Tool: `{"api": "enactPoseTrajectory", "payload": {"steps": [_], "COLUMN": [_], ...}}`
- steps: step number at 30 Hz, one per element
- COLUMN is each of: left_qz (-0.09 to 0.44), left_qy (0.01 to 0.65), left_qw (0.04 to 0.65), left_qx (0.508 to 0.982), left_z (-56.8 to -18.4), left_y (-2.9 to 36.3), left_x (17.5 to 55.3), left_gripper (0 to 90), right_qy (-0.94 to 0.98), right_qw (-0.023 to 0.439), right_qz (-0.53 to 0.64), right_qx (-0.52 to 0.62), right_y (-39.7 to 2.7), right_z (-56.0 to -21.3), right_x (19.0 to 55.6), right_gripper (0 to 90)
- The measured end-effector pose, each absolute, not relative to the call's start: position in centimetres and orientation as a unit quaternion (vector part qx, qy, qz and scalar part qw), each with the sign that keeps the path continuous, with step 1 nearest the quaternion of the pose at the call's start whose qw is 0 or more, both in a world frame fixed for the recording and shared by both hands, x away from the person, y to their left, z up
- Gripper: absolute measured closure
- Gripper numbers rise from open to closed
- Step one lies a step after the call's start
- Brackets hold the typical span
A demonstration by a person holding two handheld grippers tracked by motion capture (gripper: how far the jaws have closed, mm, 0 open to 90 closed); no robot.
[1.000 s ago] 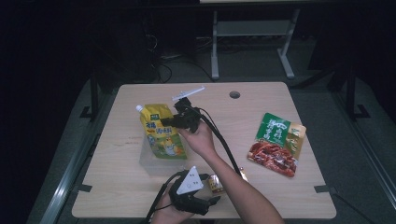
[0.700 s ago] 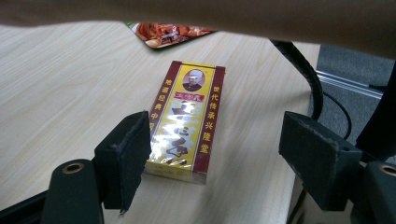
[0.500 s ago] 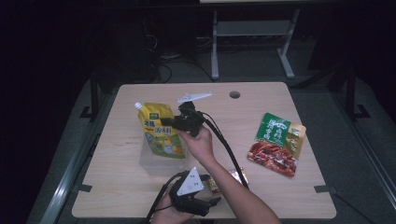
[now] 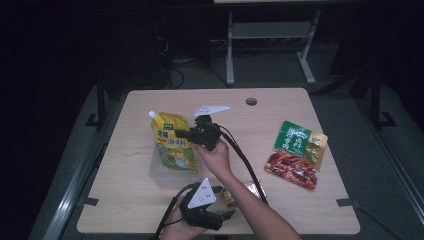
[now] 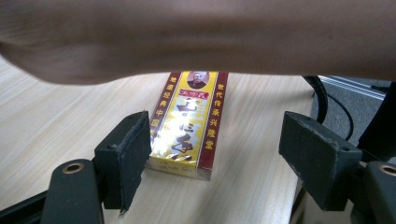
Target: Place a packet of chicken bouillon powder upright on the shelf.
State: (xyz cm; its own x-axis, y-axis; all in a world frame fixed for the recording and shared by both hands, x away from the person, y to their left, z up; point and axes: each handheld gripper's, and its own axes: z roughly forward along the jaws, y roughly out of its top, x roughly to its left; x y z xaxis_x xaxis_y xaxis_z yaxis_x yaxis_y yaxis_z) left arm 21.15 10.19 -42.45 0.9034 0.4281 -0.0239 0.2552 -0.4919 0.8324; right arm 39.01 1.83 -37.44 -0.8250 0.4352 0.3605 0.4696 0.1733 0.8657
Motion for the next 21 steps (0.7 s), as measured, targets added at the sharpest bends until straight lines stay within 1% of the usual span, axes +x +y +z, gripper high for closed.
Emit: {"api": "enactPoseTrajectory", "payload": {"steps": [15,19,21], "left_qz": [0.093,0.094,0.094], "left_qy": [0.201,0.202,0.202], "left_qw": [0.46,0.459,0.459], "left_qx": [0.86,0.86,0.86], "left_z": [-42.6,-42.6,-42.7], "left_y": [10.1,10.1,10.1], "left_x": [21.3,21.3,21.3], "left_gripper": [24.6,24.6,24.5], "right_qy": [-0.799,-0.805,-0.806], "right_qw": [0.026,0.027,0.028], "right_qz": [-0.542,-0.535,-0.533], "right_qx": [-0.259,-0.256,-0.257], "right_y": [0.7,0.8,0.7], "right_z": [-37.8,-37.9,-37.9], "right_x": [39.7,39.8,39.8], "right_gripper": [85.4,82.7,79.0]}}
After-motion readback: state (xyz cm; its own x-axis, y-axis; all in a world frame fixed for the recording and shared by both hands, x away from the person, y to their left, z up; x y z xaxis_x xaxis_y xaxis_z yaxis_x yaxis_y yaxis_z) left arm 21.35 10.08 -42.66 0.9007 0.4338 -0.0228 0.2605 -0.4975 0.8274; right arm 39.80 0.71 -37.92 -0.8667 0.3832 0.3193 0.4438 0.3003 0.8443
